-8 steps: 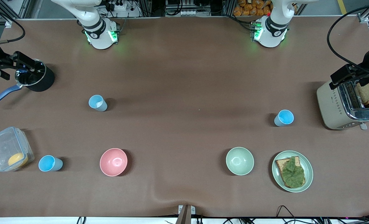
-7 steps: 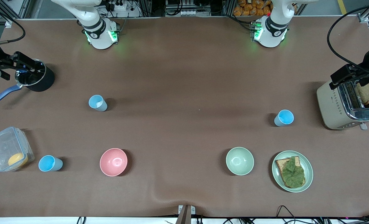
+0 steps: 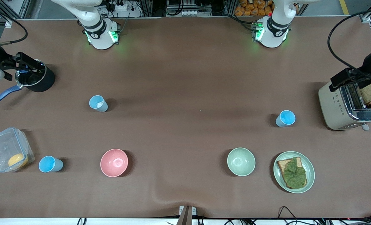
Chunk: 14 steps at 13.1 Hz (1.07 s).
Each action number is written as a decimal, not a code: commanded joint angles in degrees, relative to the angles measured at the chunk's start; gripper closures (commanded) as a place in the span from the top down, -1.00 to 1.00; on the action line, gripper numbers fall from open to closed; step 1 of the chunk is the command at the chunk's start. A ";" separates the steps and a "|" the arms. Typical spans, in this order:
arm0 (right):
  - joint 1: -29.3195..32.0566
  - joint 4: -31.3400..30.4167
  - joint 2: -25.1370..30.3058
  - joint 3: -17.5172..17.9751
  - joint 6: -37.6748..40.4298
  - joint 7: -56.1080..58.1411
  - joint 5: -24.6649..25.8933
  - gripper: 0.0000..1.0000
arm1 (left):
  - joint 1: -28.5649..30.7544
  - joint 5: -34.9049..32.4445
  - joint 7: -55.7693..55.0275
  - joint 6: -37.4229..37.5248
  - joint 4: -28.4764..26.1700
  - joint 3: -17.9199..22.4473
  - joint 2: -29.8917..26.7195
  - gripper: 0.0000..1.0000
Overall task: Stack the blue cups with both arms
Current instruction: 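Reach the right gripper to a blue cup while the left gripper reaches another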
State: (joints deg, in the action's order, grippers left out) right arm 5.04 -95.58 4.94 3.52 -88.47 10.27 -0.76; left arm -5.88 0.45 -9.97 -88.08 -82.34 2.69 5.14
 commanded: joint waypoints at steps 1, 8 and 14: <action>0.58 0.57 -0.28 0.35 0.67 -0.25 -0.03 1.00 | 0.60 0.87 1.45 0.45 0.16 0.21 2.31 1.00; 0.67 0.21 -0.28 0.26 0.58 -0.25 -0.03 1.00 | 2.27 -0.89 1.89 -8.06 -11.06 -0.06 3.83 1.00; 0.23 -3.72 -1.95 0.26 -2.75 -0.60 -0.03 1.00 | 3.15 -0.27 1.80 -19.21 -23.55 -0.23 3.73 1.00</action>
State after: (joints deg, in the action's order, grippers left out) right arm 5.05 -96.65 3.85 3.39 -88.98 10.27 -0.76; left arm -3.62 0.35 -9.24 -102.85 -100.09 2.89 11.27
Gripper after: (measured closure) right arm 0.000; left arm 0.000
